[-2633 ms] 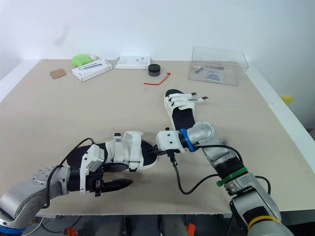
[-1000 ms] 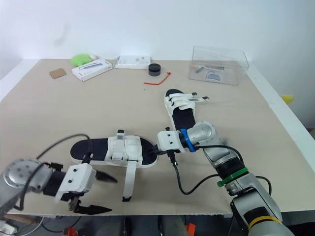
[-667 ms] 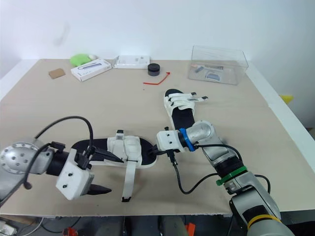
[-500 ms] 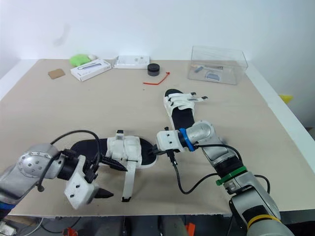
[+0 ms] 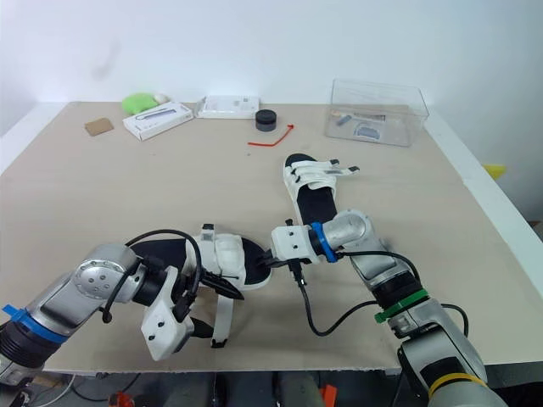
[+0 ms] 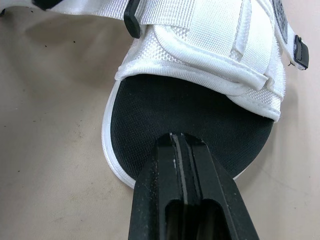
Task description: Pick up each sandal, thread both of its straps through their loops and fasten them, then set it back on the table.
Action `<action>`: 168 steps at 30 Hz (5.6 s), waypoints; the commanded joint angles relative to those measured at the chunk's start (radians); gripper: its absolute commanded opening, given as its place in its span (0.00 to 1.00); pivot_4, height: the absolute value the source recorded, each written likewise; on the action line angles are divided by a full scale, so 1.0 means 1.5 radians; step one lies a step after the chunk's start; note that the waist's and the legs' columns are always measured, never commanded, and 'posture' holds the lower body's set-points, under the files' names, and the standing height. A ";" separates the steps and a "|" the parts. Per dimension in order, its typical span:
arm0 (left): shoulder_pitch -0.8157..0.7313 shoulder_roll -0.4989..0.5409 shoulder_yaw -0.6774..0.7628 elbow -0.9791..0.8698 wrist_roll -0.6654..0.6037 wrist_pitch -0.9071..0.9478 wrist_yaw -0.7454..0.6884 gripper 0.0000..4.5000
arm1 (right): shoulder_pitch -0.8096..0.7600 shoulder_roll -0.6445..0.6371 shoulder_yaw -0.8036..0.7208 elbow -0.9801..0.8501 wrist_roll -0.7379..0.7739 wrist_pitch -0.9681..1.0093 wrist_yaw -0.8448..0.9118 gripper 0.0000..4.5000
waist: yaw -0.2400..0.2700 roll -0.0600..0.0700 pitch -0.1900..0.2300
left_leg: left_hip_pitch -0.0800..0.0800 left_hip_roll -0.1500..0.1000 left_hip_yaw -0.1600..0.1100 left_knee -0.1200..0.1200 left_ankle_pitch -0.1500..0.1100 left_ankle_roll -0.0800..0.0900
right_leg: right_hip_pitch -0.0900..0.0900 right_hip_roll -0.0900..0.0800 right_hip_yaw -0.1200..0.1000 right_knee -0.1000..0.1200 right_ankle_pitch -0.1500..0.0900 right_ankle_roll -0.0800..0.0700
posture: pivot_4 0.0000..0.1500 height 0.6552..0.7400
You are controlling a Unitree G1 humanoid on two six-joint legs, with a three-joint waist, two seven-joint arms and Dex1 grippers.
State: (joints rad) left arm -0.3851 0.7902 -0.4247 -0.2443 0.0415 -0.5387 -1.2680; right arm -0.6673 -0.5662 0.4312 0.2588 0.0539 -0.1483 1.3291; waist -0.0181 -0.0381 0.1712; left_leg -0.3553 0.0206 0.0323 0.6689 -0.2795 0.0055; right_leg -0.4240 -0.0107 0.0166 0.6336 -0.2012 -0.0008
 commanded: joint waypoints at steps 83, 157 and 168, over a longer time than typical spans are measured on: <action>-0.287 -0.175 0.163 0.396 -0.394 0.869 0.002 0.01 | 0.029 -0.031 0.022 0.028 -0.068 0.037 -0.020 0.00 | -0.001 -0.001 0.000 | -0.002 -0.004 -0.003 0.002 0.001 0.001 | 0.001 0.001 0.000 0.000 0.004 0.006 | 1.00 1.00; -0.126 -0.189 0.202 0.300 -0.079 0.409 0.246 0.01 | 0.254 -0.088 -0.369 -0.352 0.369 0.363 -0.146 1.00 | 0.016 -0.001 0.000 | -0.020 -0.006 -0.003 0.014 -0.001 0.004 | -0.011 -0.002 -0.002 0.000 0.010 0.010 | 1.00 1.00; -0.336 -0.258 0.390 0.541 -0.085 0.626 0.666 0.01 | 0.216 -0.034 -0.325 -0.323 0.316 0.325 -0.194 1.00 | 0.015 -0.002 0.001 | -0.021 -0.004 -0.003 0.014 0.003 0.006 | -0.012 0.002 -0.002 0.000 0.015 0.008 | 1.00 1.00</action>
State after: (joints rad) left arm -0.8628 0.4094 0.1388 0.5383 -0.0936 0.4018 -0.3229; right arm -0.3273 -0.6235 -0.0597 -0.2182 0.5349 0.3663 1.0433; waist 0.0051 -0.0406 0.1730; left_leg -0.3865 0.0150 0.0282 0.6897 -0.2754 0.0148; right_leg -0.4421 -0.0089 0.0143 0.6330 -0.1759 0.0070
